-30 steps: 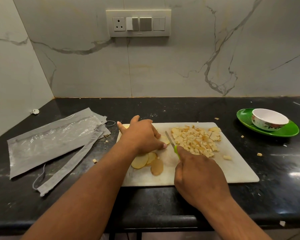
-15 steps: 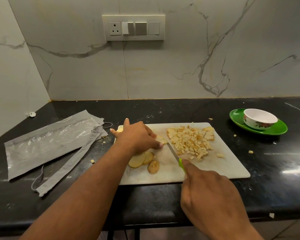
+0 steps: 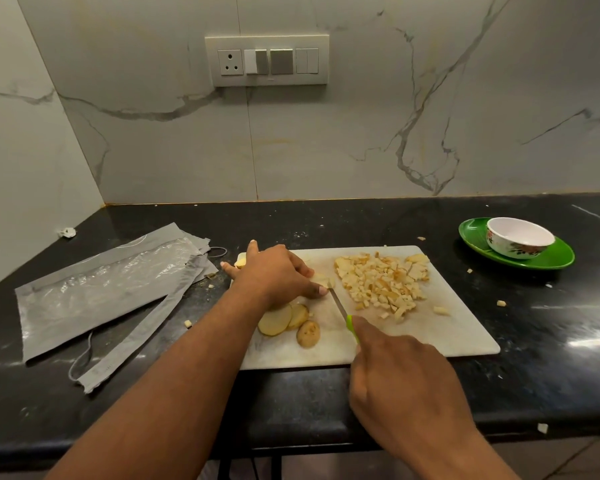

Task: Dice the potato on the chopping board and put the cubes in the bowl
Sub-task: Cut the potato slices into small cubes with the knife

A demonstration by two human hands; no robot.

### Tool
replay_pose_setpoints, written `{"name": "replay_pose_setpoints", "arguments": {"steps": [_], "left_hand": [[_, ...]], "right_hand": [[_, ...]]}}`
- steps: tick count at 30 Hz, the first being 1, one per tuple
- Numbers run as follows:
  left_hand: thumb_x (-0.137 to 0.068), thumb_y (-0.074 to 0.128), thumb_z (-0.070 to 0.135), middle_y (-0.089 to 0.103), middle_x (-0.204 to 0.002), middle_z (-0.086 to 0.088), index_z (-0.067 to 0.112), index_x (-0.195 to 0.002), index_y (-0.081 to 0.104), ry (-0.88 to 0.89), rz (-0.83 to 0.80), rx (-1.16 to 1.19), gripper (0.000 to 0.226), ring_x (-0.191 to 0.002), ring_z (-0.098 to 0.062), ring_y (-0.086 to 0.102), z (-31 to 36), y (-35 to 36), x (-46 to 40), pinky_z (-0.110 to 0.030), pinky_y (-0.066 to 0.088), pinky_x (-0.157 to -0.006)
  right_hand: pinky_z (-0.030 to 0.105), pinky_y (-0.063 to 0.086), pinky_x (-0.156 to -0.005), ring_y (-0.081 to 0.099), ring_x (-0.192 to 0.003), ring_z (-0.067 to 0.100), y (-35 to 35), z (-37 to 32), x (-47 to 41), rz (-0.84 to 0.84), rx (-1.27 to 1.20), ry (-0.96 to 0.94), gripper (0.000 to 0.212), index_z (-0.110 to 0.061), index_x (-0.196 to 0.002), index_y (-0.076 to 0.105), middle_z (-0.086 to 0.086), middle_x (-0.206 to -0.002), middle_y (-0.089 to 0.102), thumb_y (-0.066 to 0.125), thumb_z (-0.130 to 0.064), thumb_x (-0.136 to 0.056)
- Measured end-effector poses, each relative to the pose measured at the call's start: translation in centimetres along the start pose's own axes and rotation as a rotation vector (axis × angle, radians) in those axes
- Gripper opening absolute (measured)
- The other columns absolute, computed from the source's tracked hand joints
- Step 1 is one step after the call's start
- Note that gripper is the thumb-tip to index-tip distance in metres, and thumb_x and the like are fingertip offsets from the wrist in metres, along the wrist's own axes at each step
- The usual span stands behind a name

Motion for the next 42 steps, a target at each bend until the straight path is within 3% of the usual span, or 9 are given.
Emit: {"name": "replay_pose_setpoints", "arguments": {"steps": [4,10,15,19,24,30,35,42], "left_hand": [[-0.072,0.081,0.066,0.031,-0.167,0.007,0.044,-0.111,0.075,0.007,0.003,0.009,0.045,-0.159,-0.033,-0.009,-0.1,0.1,-0.1,-0.082,-0.013,-0.11],[-0.067,0.079,0.074,0.026,-0.169,0.013,0.051,-0.114,0.073,0.013,-0.014,0.008,0.053,-0.159,-0.031,-0.01,-0.5,0.0,0.2,-0.083,-0.013,-0.109],[-0.063,0.076,0.075,0.024,-0.17,0.012,0.05,-0.112,0.074,0.004,-0.034,0.017,0.055,-0.158,-0.031,-0.012,-0.6,-0.2,0.5,-0.082,-0.014,-0.109],[-0.053,0.072,0.078,0.026,-0.169,0.012,0.05,-0.108,0.074,-0.005,-0.048,0.025,0.062,-0.159,-0.031,-0.012,-0.6,0.0,0.3,-0.082,-0.013,-0.109],[-0.065,0.077,0.073,0.025,-0.169,0.01,0.048,-0.109,0.074,0.005,-0.032,0.023,0.051,-0.158,-0.033,-0.011,-0.8,0.0,0.0,-0.082,-0.014,-0.11],[-0.071,0.074,0.076,0.022,-0.17,0.012,0.052,-0.111,0.073,0.038,-0.018,0.003,0.047,-0.159,-0.03,-0.01,-1.0,-0.1,0.2,-0.08,-0.016,-0.11],[-0.082,0.074,0.066,0.017,-0.172,0.01,0.051,-0.118,0.072,0.038,-0.024,0.008,0.039,-0.159,-0.032,-0.012,-1.0,-0.3,0.3,-0.081,-0.016,-0.109],[-0.082,0.072,0.068,0.02,-0.171,0.008,0.052,-0.123,0.069,0.028,-0.052,-0.033,0.045,-0.158,-0.036,-0.013,-0.6,-0.4,0.2,-0.083,-0.014,-0.108]], "right_hand": [[0.035,0.04,-0.078,0.059,-0.1,0.018,-1.2,0.4,1.9,-0.085,0.007,0.035,0.058,-0.036,-0.158,0.011,-0.005,-0.113,0.065,0.028,-0.039,-0.102],[0.032,0.036,-0.068,0.053,-0.083,0.015,-1.6,0.1,-0.7,0.125,-0.009,0.003,0.053,-0.03,-0.154,0.028,-0.004,-0.111,0.066,0.031,-0.036,-0.101],[0.033,0.04,-0.068,0.059,-0.091,0.019,0.1,-0.7,-4.6,0.082,-0.06,-0.001,0.045,-0.028,-0.141,0.048,0.0,-0.113,0.067,0.036,-0.03,-0.098],[0.034,0.044,-0.073,0.059,-0.094,0.018,0.3,-0.5,-2.7,0.059,-0.075,-0.044,0.047,-0.029,-0.144,0.042,-0.002,-0.115,0.066,0.034,-0.031,-0.098],[0.034,0.04,-0.07,0.06,-0.091,0.017,-0.6,0.4,1.6,0.018,-0.015,-0.024,0.057,-0.033,-0.155,0.023,-0.004,-0.108,0.066,0.03,-0.037,-0.099],[0.036,0.042,-0.072,0.055,-0.084,0.018,-2.5,0.0,0.1,0.125,-0.046,-0.019,0.046,-0.031,-0.145,0.041,-0.002,-0.109,0.067,0.035,-0.033,-0.099],[0.035,0.043,-0.068,0.061,-0.091,0.025,-0.5,-0.9,-4.6,0.108,-0.043,0.001,0.042,-0.025,-0.131,0.057,0.004,-0.11,0.068,0.039,-0.026,-0.093],[0.035,0.037,-0.064,0.05,-0.077,0.02,0.3,-1.1,-2.2,0.075,-0.06,-0.044,0.04,-0.028,-0.134,0.048,0.001,-0.103,0.065,0.036,-0.029,-0.096]]}}
Point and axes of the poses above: each hand's wrist, its own x-axis away from the middle knuckle, its own y-axis out of the palm, z = x × y, the point moved 3 cm from there along -x, towards the middle knuckle
